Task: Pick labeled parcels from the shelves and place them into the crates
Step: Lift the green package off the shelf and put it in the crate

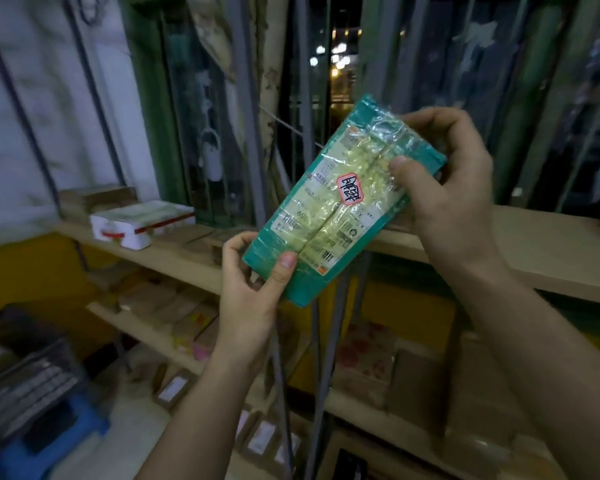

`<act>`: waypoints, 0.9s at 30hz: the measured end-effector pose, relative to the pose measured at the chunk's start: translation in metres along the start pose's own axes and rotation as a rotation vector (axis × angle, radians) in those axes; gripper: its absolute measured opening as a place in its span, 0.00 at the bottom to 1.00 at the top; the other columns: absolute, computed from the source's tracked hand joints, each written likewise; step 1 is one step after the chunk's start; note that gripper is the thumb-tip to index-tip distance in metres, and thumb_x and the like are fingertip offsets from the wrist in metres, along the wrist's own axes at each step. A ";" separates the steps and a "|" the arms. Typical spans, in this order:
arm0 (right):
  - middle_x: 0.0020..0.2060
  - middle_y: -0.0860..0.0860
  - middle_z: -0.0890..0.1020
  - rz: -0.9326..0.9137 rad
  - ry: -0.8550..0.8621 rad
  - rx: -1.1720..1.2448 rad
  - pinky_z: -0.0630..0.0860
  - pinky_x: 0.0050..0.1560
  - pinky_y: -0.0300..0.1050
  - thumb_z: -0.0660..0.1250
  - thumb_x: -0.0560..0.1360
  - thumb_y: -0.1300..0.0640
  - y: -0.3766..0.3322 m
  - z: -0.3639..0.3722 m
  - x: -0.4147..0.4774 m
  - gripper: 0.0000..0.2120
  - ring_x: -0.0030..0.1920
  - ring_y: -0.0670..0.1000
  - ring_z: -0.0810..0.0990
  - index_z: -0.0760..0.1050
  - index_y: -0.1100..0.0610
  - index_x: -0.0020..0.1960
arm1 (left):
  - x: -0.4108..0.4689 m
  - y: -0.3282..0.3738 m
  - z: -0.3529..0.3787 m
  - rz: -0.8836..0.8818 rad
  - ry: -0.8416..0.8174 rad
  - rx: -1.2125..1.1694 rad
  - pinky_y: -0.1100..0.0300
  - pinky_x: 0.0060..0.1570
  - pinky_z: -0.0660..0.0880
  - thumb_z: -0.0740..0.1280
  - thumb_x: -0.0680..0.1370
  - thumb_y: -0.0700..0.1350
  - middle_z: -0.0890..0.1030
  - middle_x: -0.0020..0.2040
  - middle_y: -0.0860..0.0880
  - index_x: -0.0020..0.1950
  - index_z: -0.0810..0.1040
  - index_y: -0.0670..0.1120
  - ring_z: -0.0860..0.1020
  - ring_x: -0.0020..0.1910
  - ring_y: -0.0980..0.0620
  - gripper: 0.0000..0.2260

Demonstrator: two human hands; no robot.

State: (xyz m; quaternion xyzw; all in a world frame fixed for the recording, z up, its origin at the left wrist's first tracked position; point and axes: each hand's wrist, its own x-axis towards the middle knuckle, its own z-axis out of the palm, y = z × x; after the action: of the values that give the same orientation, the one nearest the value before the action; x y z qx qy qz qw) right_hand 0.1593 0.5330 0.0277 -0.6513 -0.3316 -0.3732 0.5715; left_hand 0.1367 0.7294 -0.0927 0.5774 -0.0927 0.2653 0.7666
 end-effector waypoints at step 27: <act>0.59 0.49 0.81 0.068 -0.684 0.634 0.82 0.56 0.51 0.71 0.77 0.63 0.020 0.548 -0.082 0.17 0.58 0.46 0.81 0.77 0.56 0.65 | -0.038 0.053 -0.436 -0.140 0.510 0.378 0.51 0.54 0.82 0.65 0.82 0.38 0.82 0.64 0.54 0.75 0.67 0.57 0.81 0.63 0.50 0.25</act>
State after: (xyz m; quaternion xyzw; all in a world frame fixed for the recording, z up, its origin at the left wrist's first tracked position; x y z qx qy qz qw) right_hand 0.1944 1.0731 -0.0906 -0.5406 -0.5772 0.0016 0.6120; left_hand 0.0064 1.1358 -0.2034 0.6296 0.1931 0.3604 0.6607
